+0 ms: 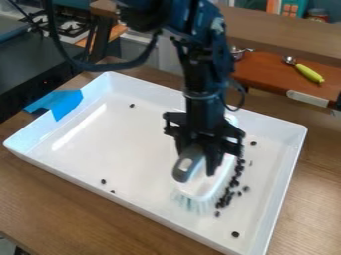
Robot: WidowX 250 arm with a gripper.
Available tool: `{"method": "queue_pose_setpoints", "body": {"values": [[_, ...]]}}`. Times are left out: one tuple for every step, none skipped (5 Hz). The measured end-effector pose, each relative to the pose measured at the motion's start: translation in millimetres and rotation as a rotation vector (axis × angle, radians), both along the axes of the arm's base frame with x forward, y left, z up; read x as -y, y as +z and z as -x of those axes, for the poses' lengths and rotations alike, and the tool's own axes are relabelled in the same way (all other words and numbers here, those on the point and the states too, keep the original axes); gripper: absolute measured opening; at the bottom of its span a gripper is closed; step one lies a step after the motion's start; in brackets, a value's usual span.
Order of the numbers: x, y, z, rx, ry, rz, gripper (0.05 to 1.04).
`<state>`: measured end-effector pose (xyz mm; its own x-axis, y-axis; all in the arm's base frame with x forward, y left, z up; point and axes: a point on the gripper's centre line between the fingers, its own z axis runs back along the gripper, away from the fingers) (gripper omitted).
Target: Sweep into pile
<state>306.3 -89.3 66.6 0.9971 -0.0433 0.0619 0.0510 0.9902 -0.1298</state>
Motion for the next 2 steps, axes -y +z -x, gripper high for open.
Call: {"method": "queue_pose_setpoints", "body": {"values": [[25.7,1.6,-5.5,0.006,0.01,0.022,0.486],[34.9,10.0,-10.9,-0.013,0.033,0.057,0.486]]}}
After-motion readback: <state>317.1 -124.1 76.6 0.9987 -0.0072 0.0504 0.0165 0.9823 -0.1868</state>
